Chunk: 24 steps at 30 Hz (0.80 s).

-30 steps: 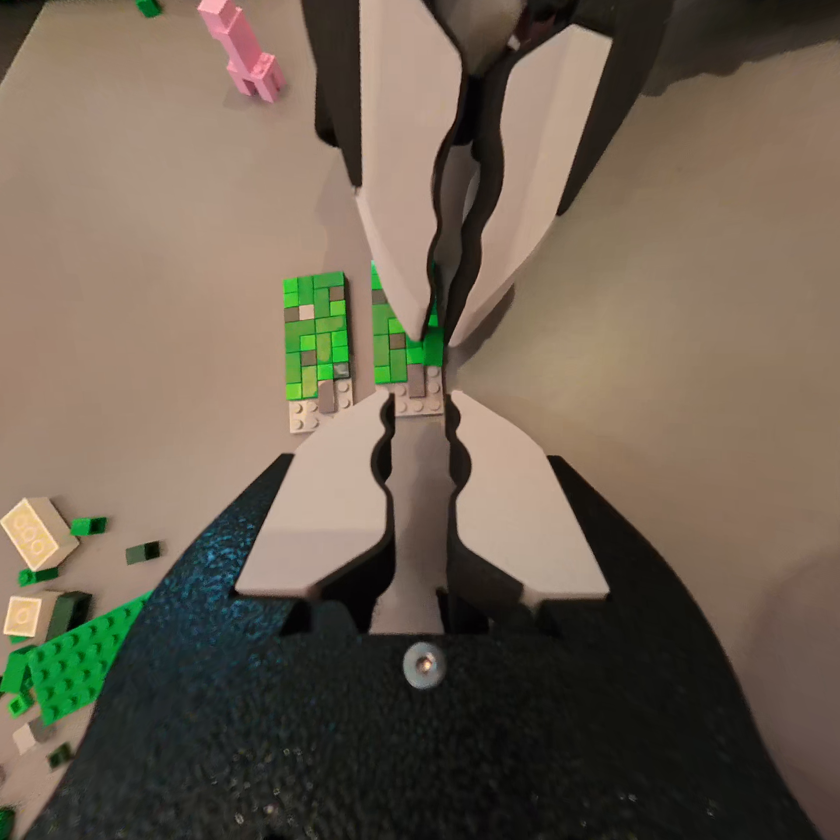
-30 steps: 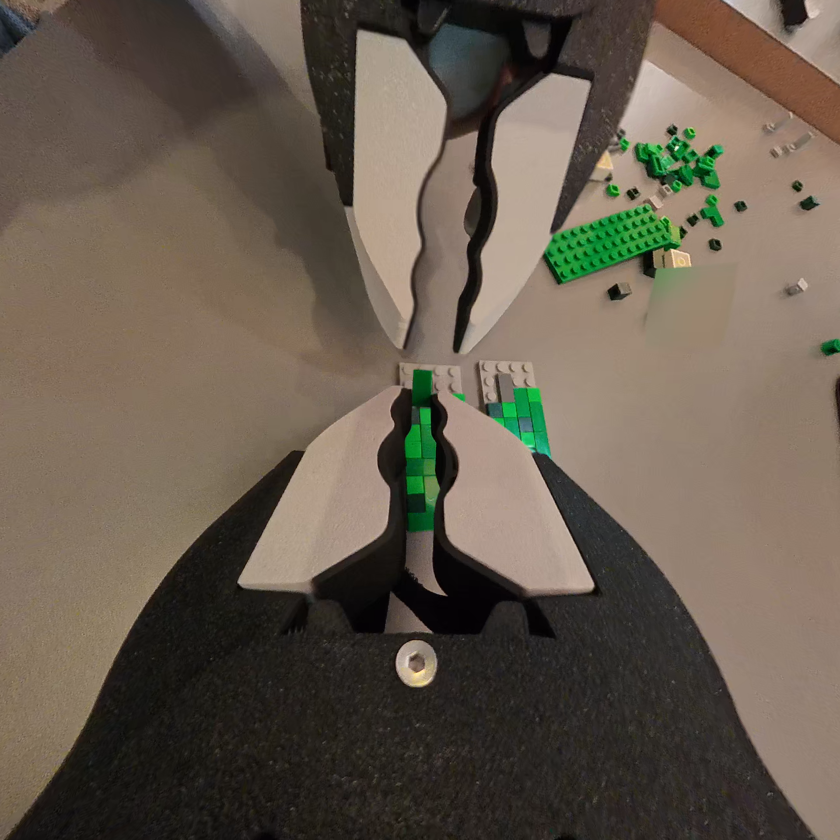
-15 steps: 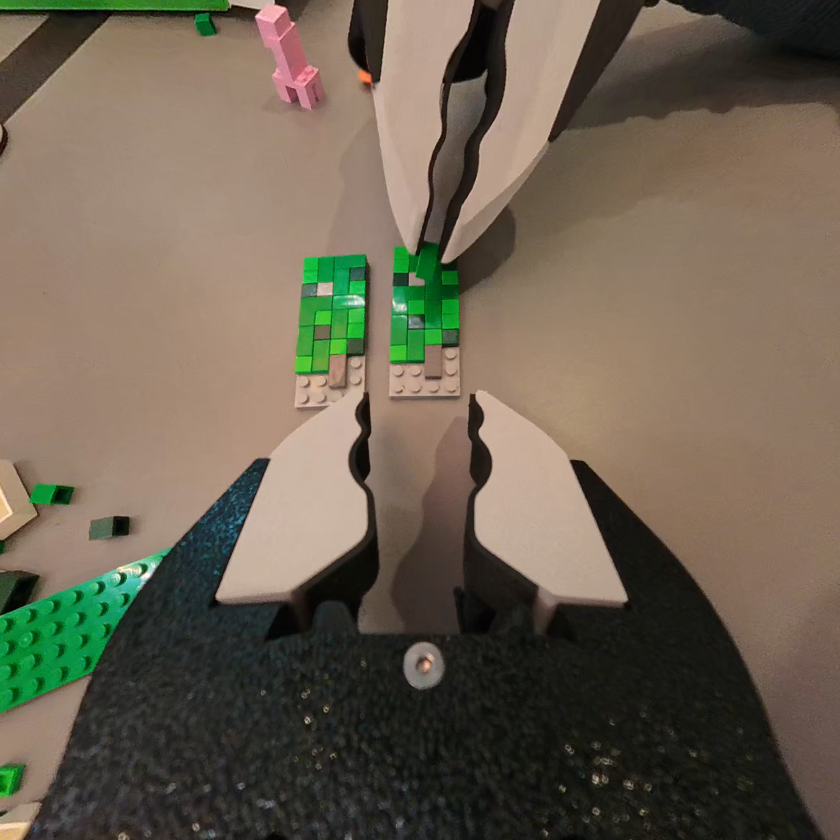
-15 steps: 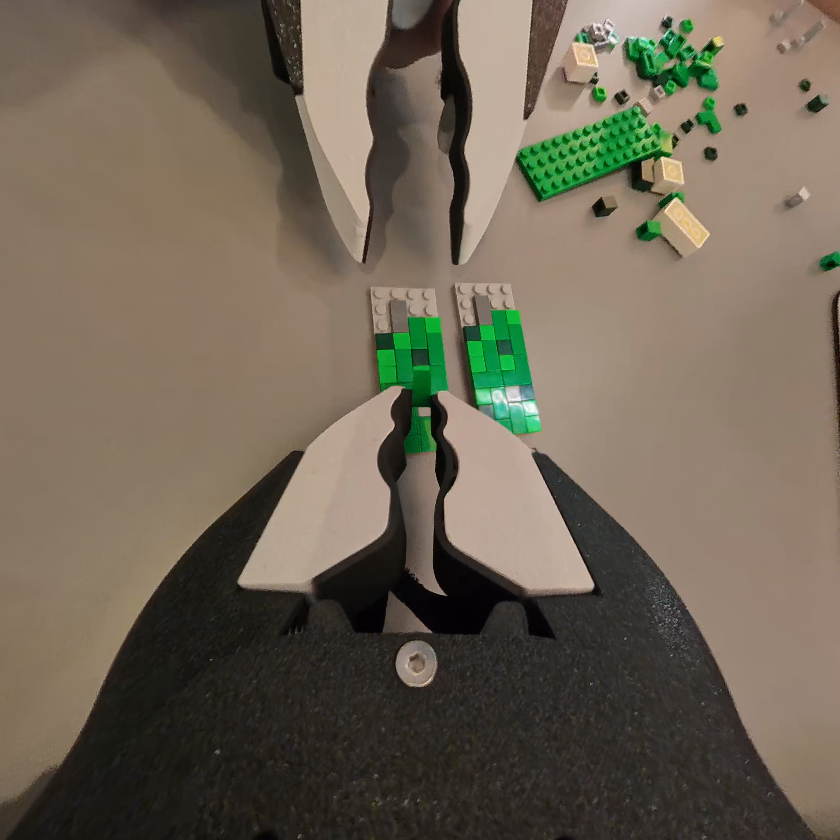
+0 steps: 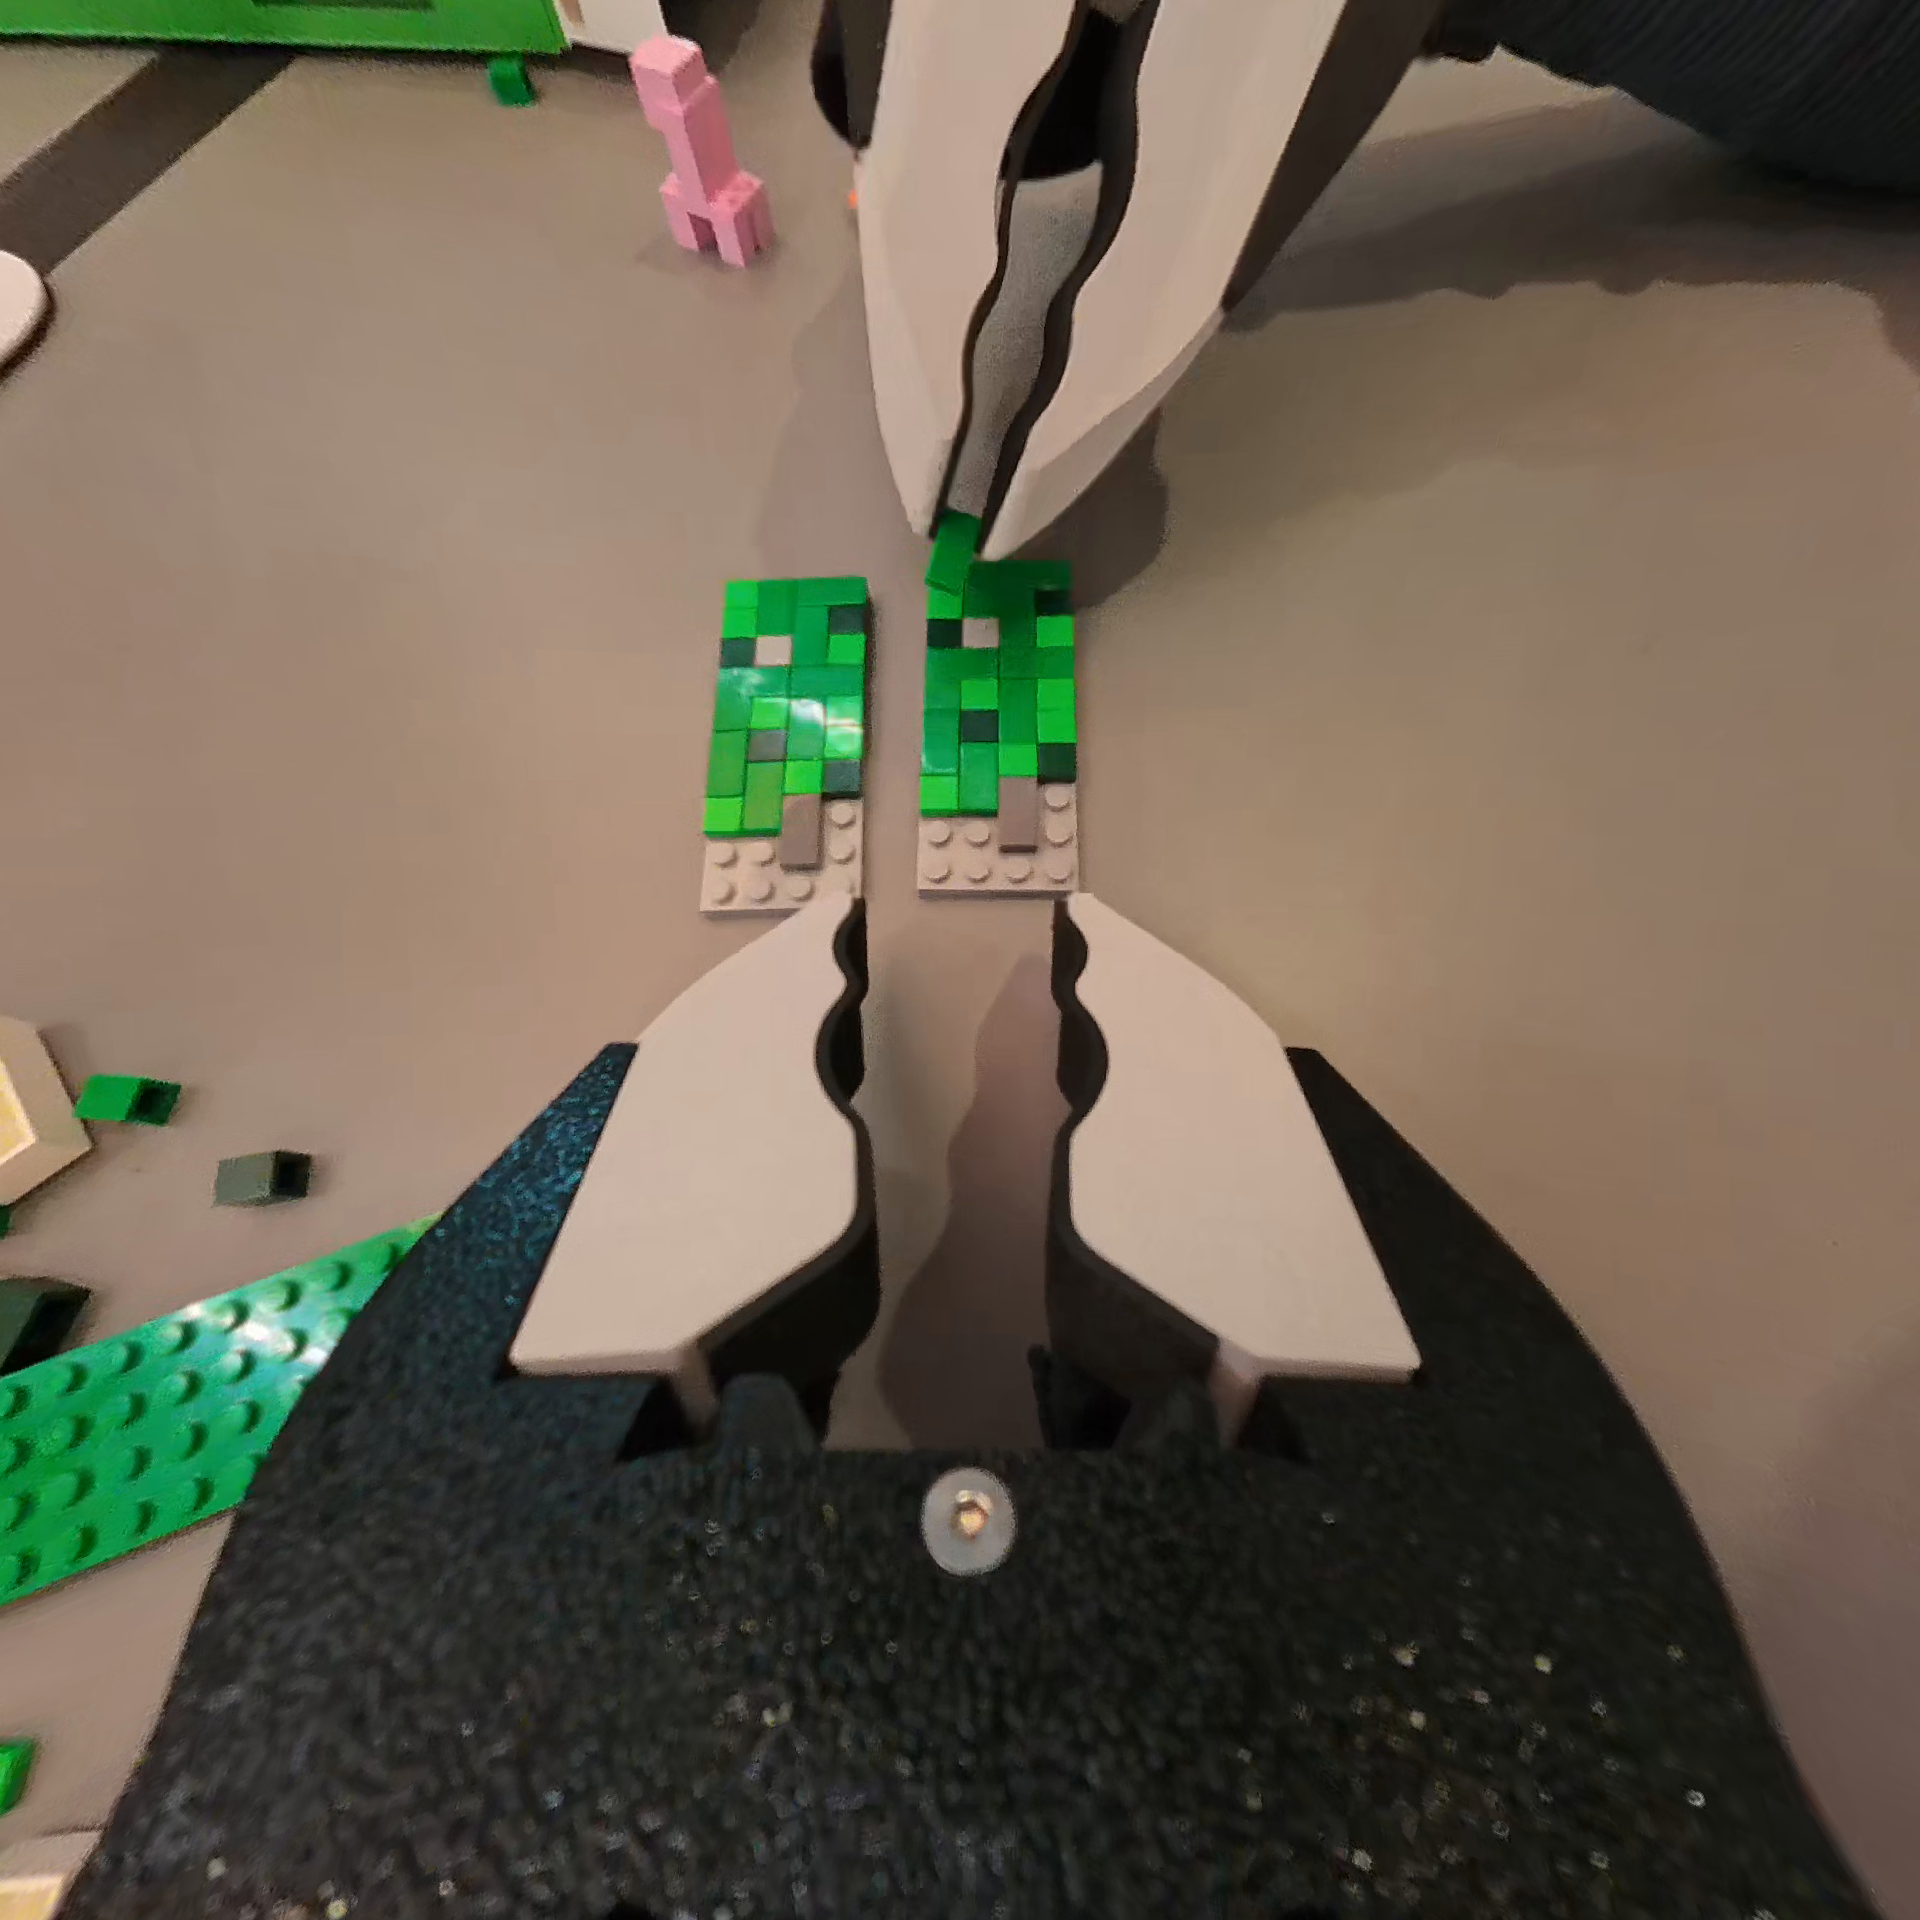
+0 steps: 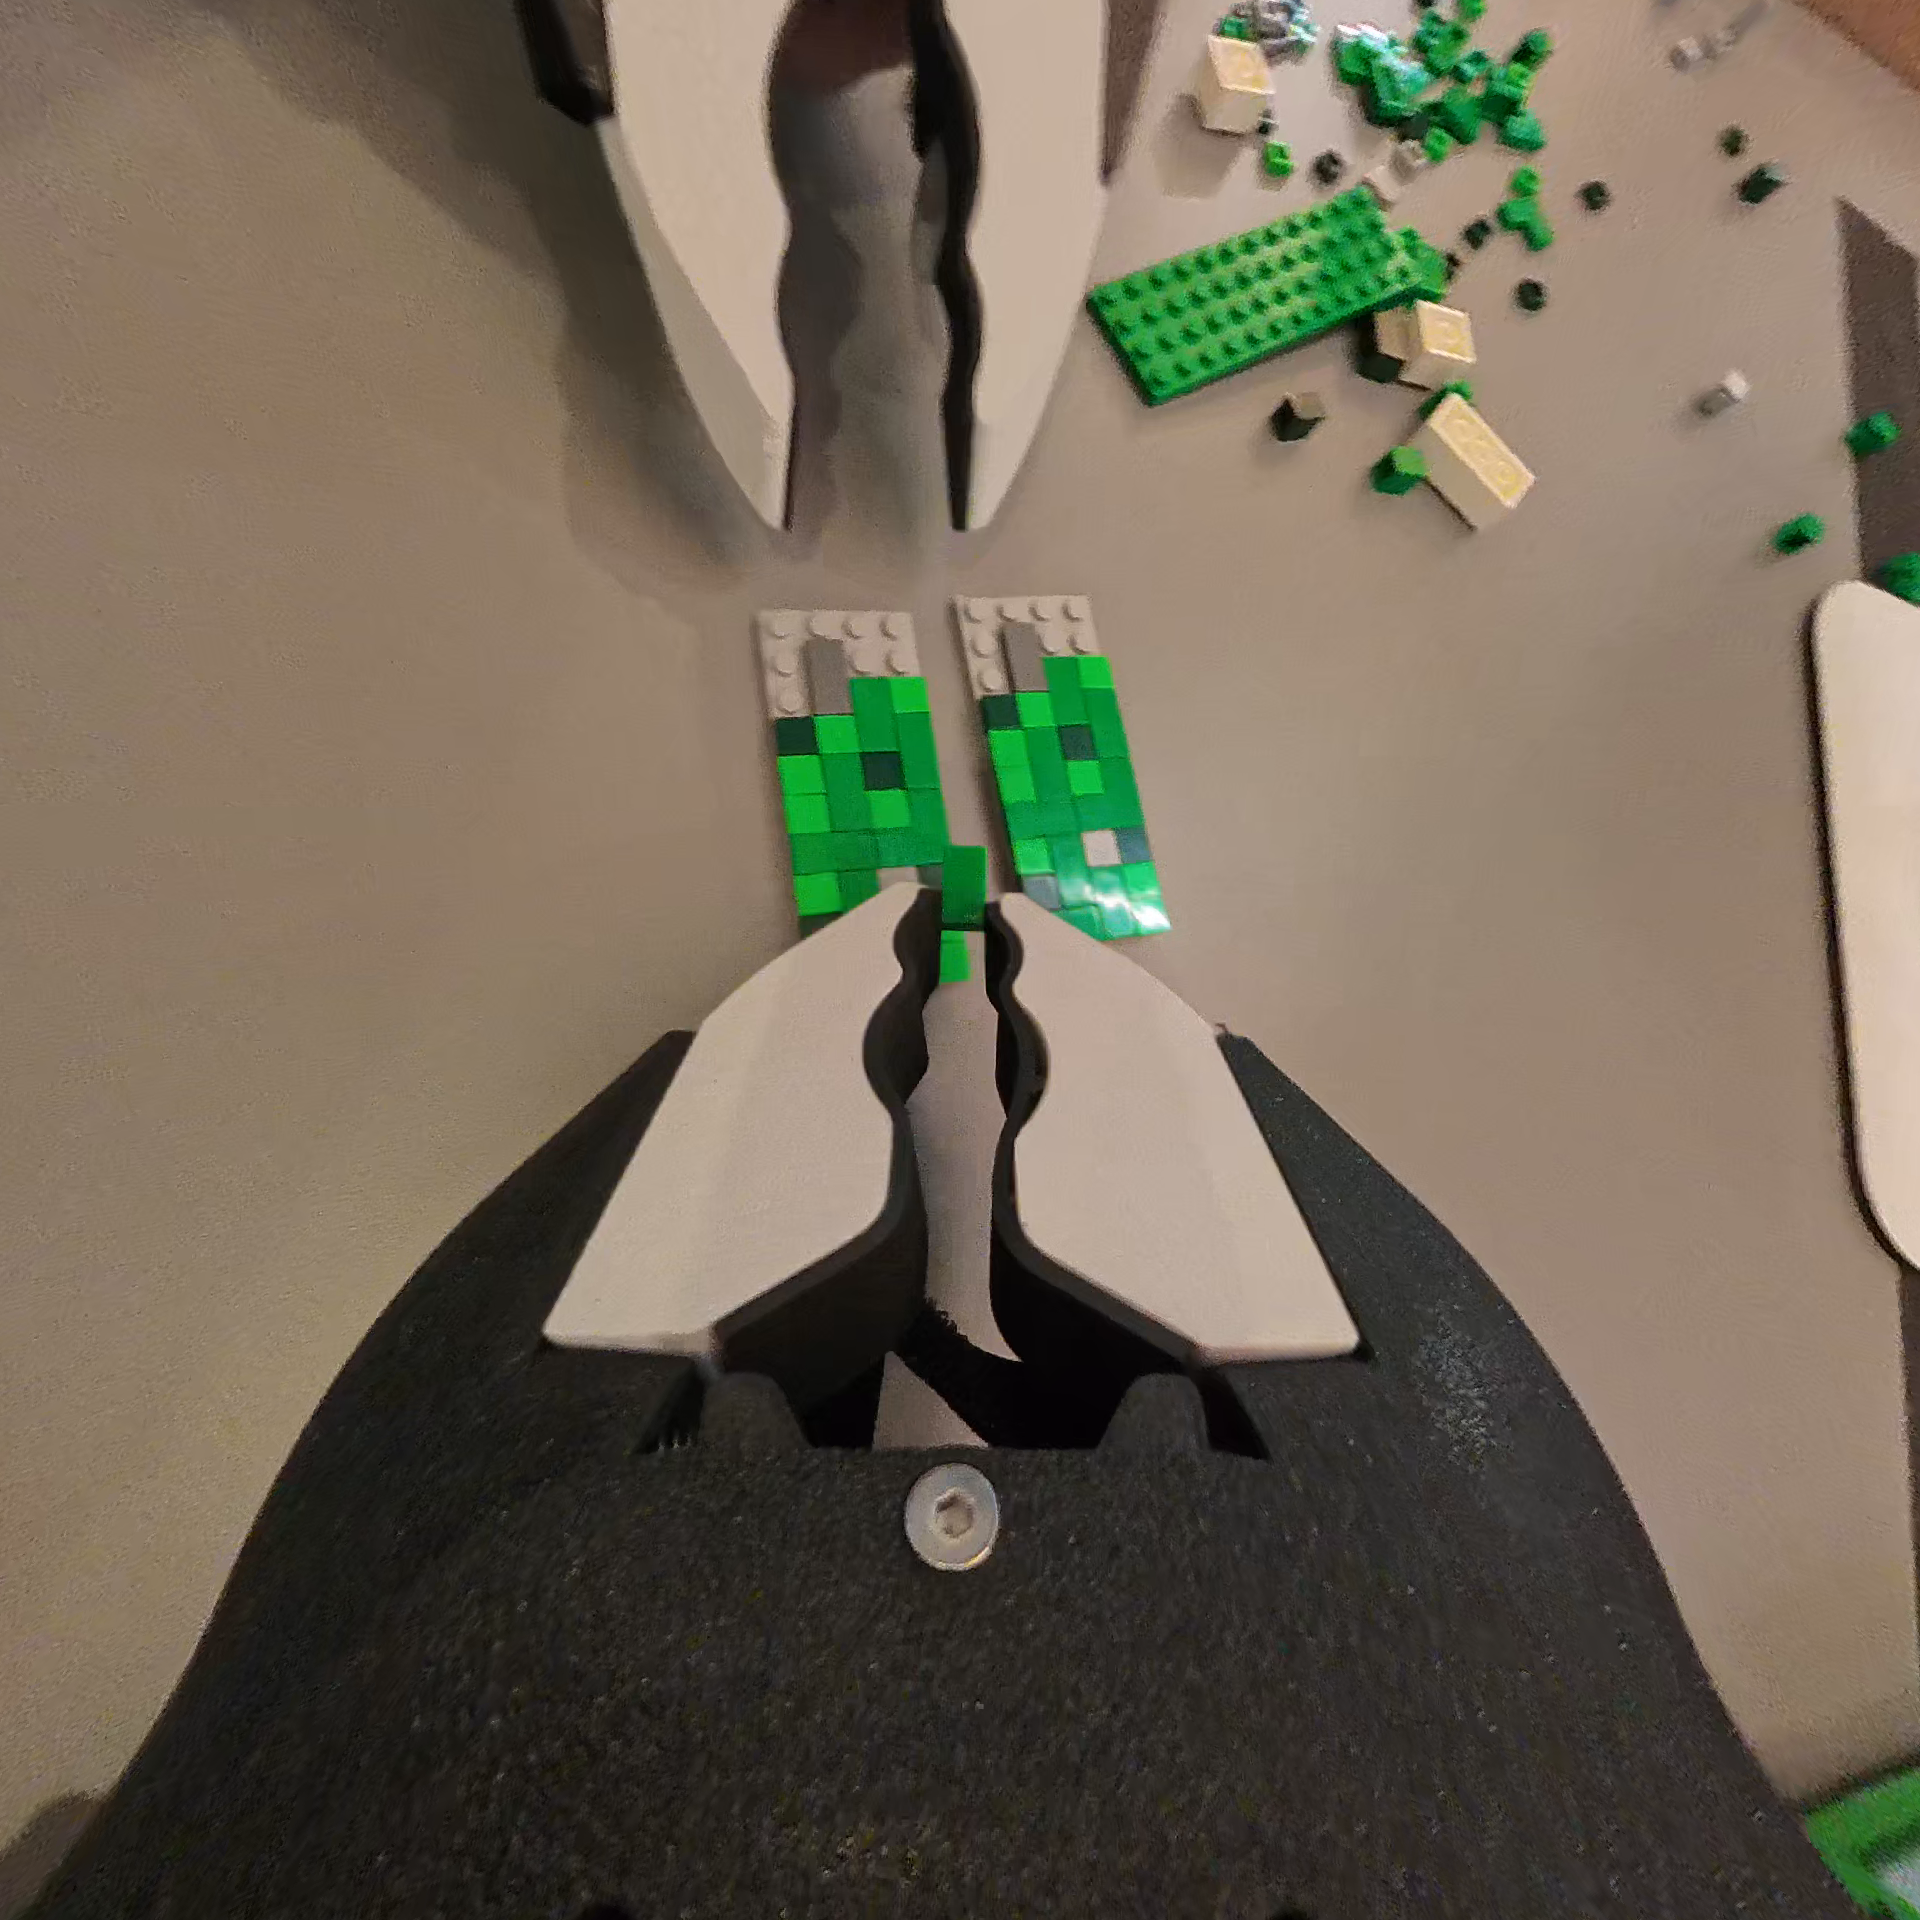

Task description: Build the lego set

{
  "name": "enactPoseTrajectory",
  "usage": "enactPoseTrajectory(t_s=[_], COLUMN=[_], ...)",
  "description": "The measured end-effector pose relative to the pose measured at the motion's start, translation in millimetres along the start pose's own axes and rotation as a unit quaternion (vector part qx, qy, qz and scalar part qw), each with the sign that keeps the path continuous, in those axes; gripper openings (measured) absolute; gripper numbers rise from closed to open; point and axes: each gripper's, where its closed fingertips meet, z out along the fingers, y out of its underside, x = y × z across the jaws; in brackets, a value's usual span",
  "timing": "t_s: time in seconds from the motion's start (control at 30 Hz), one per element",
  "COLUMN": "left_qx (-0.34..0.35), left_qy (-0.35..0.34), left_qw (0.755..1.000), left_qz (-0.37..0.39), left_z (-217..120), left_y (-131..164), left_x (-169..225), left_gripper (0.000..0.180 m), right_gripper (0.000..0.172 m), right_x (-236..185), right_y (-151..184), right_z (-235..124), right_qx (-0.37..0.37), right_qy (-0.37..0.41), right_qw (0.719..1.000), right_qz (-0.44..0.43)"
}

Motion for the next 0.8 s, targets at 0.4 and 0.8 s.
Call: enactPoseTrajectory(t_s=[0.4,0.8], left_qx=[0.131,0.183], left_qy=[-0.17,-0.212], left_qw=[0.977,0.96], left_qz=[-0.017,0.01], left_z=[-47.5,-59.7], left_y=[-13.0,-23.4], left_x=[-61.6,-66.1], left_gripper=[0.031,0.027], right_gripper=[0.007,0.008], right_x=[27.3,30.3], right_y=[32.1,42.2], right_z=[1.1,-1.5], right_qx=[-0.07,-0.102], right_qy=[0.08,0.104], right_qw=[0.989,0.981], right_qz=[0.106,0.128])
